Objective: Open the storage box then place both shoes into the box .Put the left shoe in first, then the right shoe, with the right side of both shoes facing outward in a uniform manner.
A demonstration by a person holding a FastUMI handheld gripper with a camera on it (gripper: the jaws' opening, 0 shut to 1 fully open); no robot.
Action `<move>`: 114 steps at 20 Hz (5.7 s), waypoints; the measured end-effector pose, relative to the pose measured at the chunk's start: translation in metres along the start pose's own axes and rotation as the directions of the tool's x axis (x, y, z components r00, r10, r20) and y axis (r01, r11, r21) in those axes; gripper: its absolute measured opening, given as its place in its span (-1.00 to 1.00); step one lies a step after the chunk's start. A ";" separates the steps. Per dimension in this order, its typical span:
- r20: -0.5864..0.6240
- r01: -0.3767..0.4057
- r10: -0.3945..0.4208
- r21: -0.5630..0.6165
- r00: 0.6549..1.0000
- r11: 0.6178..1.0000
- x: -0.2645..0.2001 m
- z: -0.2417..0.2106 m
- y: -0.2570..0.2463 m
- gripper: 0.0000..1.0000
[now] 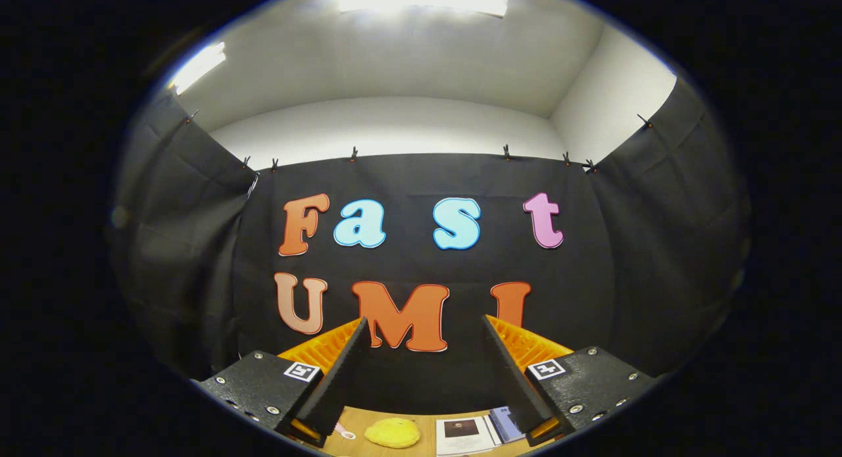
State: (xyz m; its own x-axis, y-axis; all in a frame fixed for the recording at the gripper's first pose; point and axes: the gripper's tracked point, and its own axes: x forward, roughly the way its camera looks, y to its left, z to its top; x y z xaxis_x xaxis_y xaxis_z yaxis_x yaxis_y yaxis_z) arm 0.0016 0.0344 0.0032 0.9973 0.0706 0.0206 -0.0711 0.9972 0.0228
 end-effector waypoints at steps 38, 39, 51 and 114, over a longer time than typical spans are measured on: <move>-0.730 -0.061 0.609 0.624 0.310 0.779 -0.149 -0.354 0.218 0.95; -0.730 -0.043 0.626 0.641 0.274 0.766 -0.157 -0.365 0.226 0.95; -0.544 0.141 0.834 0.836 0.086 0.530 -0.205 -0.421 0.301 0.96; -0.367 -0.033 0.929 0.929 0.048 0.369 -0.147 -0.249 0.561 0.50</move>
State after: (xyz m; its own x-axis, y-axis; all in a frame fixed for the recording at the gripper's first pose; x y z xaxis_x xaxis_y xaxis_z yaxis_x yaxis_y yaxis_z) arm -0.1806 0.5892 -0.2360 -0.0110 0.9385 -0.3452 -0.0765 0.3434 0.9361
